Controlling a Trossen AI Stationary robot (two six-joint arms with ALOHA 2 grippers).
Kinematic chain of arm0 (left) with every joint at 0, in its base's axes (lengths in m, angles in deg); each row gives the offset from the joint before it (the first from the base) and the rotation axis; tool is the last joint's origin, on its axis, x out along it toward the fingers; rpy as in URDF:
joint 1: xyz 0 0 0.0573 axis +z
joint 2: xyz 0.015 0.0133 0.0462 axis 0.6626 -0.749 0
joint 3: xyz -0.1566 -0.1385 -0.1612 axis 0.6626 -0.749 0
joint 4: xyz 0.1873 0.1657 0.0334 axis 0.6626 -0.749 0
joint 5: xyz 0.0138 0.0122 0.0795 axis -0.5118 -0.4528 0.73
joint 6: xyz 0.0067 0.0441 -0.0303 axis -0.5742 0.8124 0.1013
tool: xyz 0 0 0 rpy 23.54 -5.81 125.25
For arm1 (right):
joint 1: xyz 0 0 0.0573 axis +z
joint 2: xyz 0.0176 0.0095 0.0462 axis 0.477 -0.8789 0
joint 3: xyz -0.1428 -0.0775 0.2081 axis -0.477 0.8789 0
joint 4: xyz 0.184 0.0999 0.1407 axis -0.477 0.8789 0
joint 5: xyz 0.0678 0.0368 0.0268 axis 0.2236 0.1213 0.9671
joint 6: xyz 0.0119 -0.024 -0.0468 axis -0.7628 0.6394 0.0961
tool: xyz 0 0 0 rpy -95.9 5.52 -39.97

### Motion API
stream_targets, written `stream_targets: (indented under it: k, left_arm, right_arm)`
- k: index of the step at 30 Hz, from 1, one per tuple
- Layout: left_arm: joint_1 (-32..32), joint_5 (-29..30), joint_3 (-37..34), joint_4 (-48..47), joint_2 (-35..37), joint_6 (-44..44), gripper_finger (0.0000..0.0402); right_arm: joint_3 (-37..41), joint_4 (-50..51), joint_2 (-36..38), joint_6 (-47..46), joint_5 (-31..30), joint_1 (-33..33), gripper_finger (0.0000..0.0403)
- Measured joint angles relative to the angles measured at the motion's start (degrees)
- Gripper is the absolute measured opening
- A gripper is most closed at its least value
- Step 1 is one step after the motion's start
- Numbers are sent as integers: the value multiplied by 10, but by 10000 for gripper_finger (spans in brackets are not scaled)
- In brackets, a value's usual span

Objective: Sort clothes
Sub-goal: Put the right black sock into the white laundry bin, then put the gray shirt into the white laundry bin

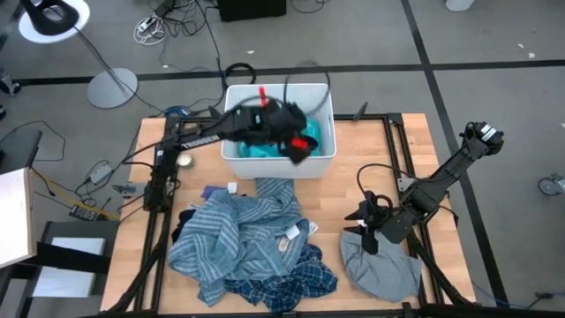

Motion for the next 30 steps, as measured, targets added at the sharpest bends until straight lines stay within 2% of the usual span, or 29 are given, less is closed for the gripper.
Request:
stream_targets:
  k: [5,11,17,25,30]
  left_arm:
    - [-67,14,0,-38,0,10,131]
    - [-151,30,-8,-37,0,0,131]
    - [-223,28,-65,13,0,-7,131]
    - [-276,12,-141,48,0,-20,131]
    - [-302,10,-212,132,0,-24,131]
  right_arm:
    - [0,3,0,0,0,0,160]
    - [0,4,0,0,0,0,159]
    - [0,3,0,-14,5,0,159]
    - [0,-10,0,-36,34,0,157]
    - [0,-10,0,-51,35,0,157]
